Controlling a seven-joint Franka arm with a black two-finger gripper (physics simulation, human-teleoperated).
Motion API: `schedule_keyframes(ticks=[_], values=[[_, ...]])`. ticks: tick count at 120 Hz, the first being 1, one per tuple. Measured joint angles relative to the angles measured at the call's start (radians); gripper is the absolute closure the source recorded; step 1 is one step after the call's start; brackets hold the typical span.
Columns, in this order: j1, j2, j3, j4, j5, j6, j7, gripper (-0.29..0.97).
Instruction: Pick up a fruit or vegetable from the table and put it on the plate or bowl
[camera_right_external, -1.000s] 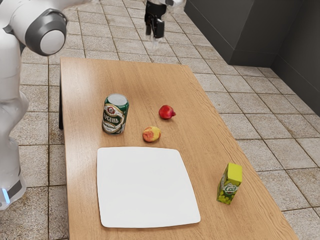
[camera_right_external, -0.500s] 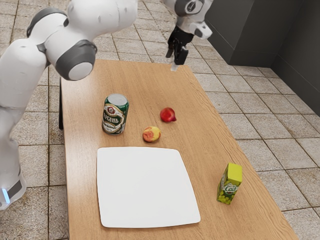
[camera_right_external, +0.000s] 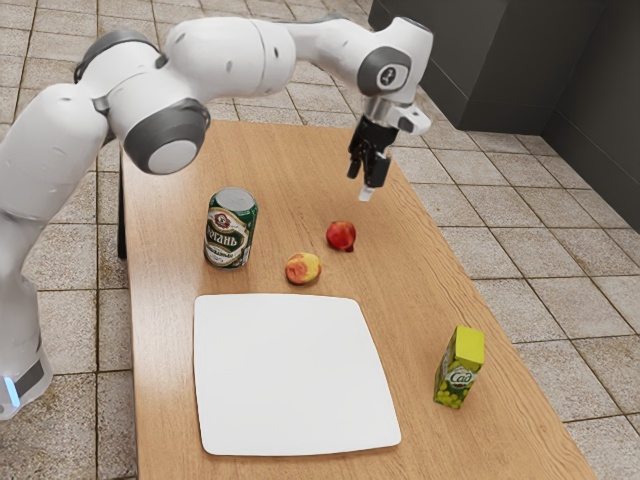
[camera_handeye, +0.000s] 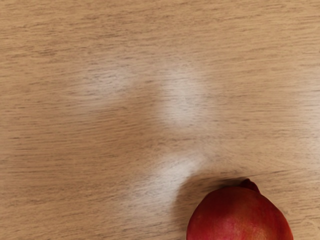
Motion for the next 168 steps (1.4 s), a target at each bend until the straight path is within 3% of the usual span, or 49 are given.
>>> schedule_keyframes(ticks=[52, 65, 94, 168], values=[[-0.160, -0.014, 0.039, -0.084, 0.022, 0.035, -0.006, 0.00], [-0.220, -0.030, 0.109, -0.119, 0.035, 0.041, -0.008, 0.00], [-0.460, -0.150, 0.310, -0.333, 0.058, 0.139, -0.009, 0.00], [-0.486, -0.143, 0.317, -0.426, 0.063, 0.272, -0.012, 0.00]])
